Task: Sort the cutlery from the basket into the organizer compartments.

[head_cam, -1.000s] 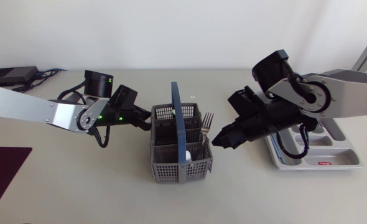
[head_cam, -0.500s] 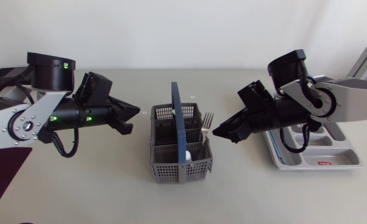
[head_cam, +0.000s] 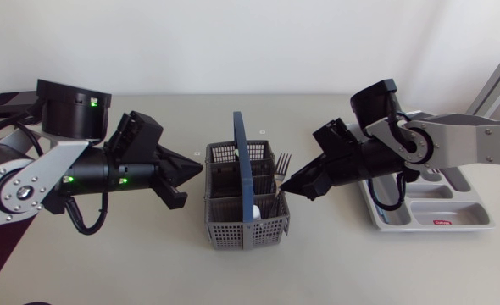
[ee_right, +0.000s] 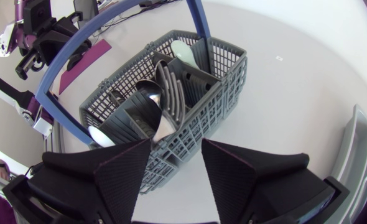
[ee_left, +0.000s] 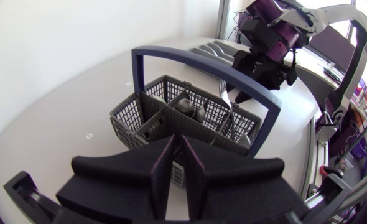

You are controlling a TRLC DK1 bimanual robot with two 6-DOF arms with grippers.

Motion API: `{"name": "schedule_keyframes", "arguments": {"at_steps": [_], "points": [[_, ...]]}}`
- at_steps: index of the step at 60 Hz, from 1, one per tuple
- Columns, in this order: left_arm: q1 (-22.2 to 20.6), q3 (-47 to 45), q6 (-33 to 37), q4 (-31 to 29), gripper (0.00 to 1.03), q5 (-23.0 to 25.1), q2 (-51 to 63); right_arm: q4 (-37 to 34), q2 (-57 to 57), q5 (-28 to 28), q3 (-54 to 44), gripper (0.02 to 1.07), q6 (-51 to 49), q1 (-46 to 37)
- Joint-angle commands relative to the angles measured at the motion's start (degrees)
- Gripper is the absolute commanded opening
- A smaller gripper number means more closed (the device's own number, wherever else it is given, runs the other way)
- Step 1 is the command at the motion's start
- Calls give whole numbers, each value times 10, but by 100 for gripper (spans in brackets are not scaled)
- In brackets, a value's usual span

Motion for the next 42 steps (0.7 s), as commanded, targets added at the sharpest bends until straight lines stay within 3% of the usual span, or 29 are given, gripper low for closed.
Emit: {"name": "schedule_keyframes", "arguments": {"at_steps": [1,33,42], "points": [[-4,-17,-9,-6,12,3,-10,7,11,-12,13,63,-5,8],[-3,-30,-7,10,12,3,-10,15,34,0,42,60,17,62],[-4,-30,-9,13,12,3,-10,19,55,4,54,48,19,66]]}}
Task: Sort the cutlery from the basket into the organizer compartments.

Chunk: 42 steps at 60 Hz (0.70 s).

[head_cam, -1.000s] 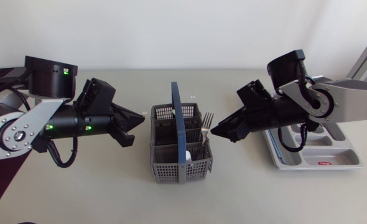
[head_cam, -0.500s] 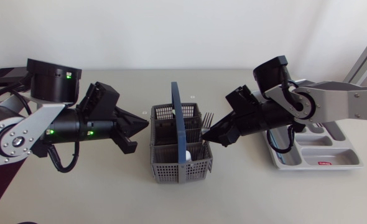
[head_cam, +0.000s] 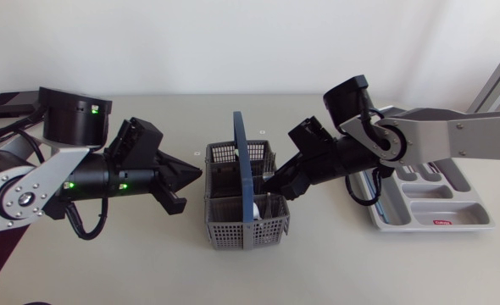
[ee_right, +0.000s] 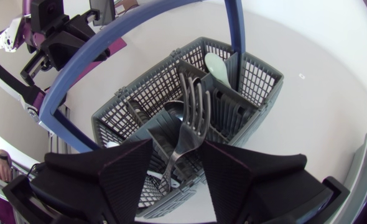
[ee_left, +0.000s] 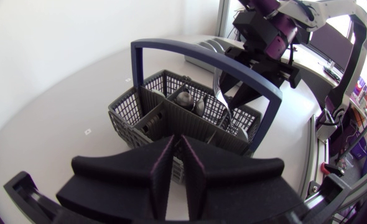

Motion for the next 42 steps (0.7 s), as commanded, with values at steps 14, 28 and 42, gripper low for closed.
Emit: {"name": "schedule_keyframes", "arguments": {"at_steps": [14,28,42], "points": [[-4,-16,-9,9,12,3,-7,13,15,9,4,30,17,18],[-9,-16,-13,10,11,3,-7,33,13,67,-10,29,33,50],[-11,-16,-13,10,11,3,-13,39,13,90,-16,29,39,61]]}}
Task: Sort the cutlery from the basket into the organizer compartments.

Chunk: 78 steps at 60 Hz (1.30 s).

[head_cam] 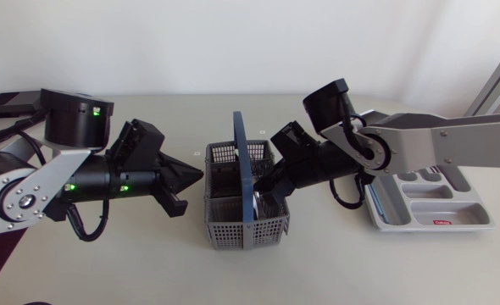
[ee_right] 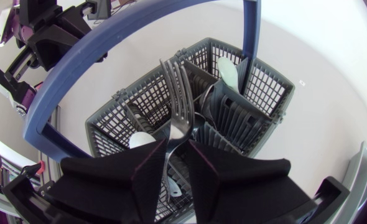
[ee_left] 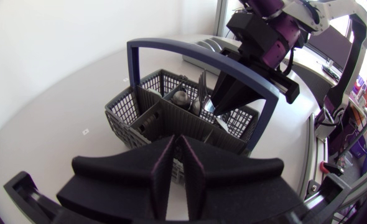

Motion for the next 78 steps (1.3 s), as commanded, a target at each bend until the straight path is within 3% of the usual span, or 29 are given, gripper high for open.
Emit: {"name": "schedule_keyframes", "arguments": {"at_steps": [1,13,27,36,39,61,78], "points": [[-4,-13,-13,8,11,3,-11,9,6,17,-16,29,14,6],[-4,-15,-13,8,11,3,-12,26,5,71,-29,30,26,29],[-4,-16,-13,8,10,3,-14,37,5,97,-33,33,34,34],[-4,-17,-13,8,10,3,-14,47,5,118,-35,14,39,37],[-4,-17,-13,8,10,3,-15,47,7,122,-35,13,39,37],[-6,-16,-14,5,10,3,-20,32,-58,121,-46,11,49,38],[-10,-17,-14,4,10,3,-22,1,-139,73,-46,11,68,29]]}}
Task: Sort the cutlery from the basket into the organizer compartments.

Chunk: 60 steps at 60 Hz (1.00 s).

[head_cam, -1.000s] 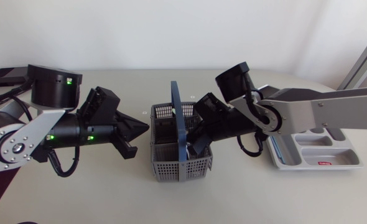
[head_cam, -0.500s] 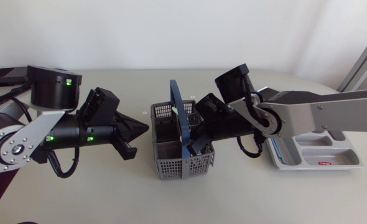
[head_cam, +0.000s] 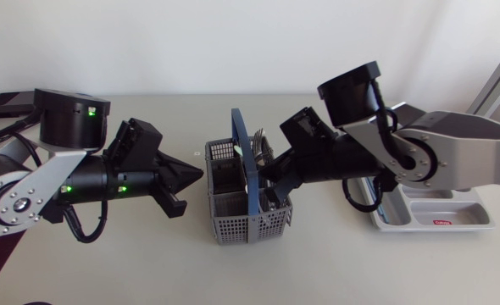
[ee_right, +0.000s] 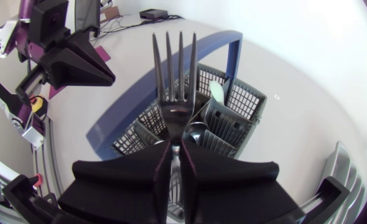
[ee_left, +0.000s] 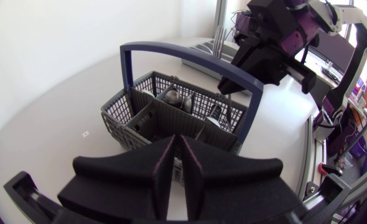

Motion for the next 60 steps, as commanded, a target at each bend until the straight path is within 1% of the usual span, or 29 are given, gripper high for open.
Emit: {"name": "schedule_keyframes", "arguments": {"at_steps": [1,11,25,38,52,60], "points": [[-6,-12,-8,1,10,3,-10,-14,-37,-19,-9,11,21,-7],[-6,-11,-8,-3,10,3,-12,-47,-88,-32,8,11,24,-32],[-7,-14,-8,-4,10,3,-15,-72,-139,-64,12,11,22,-104],[-14,-13,-8,-4,10,3,-15,-96,-187,-69,25,11,17,-156],[-15,-12,-8,-5,10,3,-17,-112,-194,-74,39,11,-24,-273],[-15,-11,-8,-6,10,3,-18,-110,-144,-80,52,11,-64,-369]]}}
